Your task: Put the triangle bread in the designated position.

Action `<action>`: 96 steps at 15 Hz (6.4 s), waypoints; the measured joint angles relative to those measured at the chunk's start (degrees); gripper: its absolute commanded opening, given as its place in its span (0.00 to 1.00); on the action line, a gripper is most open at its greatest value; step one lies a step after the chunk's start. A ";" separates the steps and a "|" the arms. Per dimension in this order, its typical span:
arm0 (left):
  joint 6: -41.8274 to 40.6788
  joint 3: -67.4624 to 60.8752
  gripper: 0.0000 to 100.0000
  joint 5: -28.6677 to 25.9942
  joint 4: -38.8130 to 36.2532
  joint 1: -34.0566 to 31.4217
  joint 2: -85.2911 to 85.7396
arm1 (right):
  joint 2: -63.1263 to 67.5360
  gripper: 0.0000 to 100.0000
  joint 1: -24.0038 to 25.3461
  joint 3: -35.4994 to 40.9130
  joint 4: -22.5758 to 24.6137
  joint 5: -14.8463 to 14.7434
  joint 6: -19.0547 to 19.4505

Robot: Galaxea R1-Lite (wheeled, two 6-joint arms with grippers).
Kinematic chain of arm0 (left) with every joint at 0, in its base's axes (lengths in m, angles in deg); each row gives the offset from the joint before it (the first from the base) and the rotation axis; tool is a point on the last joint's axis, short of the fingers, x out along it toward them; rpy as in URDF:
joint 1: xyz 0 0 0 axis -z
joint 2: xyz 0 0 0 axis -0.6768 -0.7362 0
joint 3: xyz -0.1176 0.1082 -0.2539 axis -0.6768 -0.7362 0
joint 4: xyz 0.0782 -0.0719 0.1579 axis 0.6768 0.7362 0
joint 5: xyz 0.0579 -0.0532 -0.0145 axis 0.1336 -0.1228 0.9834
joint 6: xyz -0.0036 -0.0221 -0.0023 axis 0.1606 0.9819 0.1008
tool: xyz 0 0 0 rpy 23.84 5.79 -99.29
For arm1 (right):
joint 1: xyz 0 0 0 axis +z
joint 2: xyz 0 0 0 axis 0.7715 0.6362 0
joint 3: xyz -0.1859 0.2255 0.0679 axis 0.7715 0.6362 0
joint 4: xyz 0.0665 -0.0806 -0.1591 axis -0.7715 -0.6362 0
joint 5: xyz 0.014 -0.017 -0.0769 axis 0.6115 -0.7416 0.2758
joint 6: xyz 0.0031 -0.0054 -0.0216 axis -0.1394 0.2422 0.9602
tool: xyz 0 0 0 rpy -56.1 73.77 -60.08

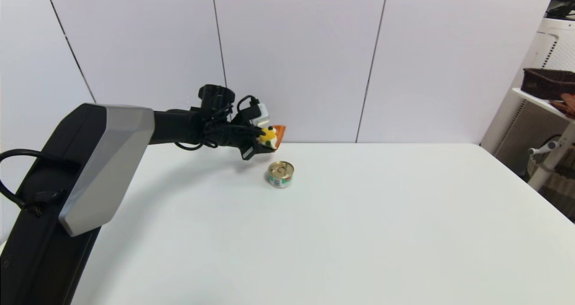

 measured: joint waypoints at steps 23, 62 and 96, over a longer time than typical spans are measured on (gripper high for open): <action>2.32 0.52 0.00 -2.82 -4.02 2.23 -3.15 | 0.00 1.00 0.02 0.00 0.00 0.00 -0.02; 3.54 0.50 1.00 -2.79 -3.91 -0.72 -1.23 | 0.00 1.00 0.02 0.00 0.00 0.02 -0.02; 38.23 -94.40 1.00 17.80 1.24 -16.82 121.43 | 0.00 1.00 0.02 0.00 0.00 0.02 -0.02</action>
